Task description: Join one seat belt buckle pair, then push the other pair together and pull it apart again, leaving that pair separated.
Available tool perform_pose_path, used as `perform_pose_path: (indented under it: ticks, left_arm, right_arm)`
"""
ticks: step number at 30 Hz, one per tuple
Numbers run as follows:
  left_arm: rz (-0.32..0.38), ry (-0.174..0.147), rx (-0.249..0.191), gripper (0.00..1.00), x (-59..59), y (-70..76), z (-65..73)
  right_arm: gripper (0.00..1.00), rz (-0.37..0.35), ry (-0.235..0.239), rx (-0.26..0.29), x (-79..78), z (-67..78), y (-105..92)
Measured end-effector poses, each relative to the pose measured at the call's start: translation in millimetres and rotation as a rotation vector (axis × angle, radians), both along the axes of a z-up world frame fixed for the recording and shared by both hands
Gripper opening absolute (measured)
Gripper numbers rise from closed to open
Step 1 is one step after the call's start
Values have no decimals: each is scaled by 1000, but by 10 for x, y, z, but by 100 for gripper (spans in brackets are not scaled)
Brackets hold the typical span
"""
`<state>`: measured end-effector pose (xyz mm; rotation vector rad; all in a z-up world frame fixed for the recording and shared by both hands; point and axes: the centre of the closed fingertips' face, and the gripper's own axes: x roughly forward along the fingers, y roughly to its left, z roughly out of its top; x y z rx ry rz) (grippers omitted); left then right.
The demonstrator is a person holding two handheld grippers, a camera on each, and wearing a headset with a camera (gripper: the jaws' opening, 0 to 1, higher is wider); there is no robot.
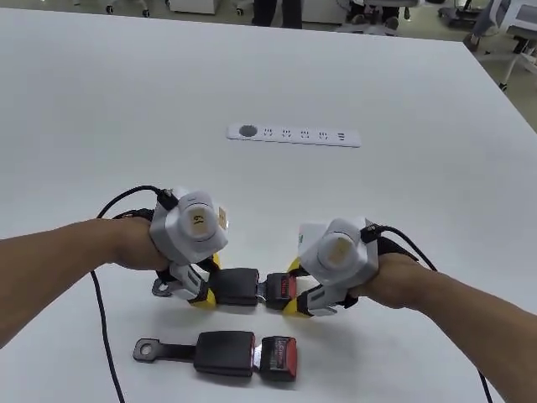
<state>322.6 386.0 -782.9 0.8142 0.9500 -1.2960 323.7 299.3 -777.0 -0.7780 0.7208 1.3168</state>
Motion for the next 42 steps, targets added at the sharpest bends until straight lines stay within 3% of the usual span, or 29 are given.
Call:
perform_pose_path:
  ticks: [16,35,42]
  left_arm:
    - [-72,-8,51,30,-7,-13,-21]
    - [-64,-6,57,31,3,-6,-31]
    - [-61,-4,67,31,-19,-14,-25]
  right_arm:
    - [28,26,-11,-30,-6,-3,11]
    - [29,23,-2,-28,-11,-39,9]
    - [29,32,-1,-46,-7,-45,-101]
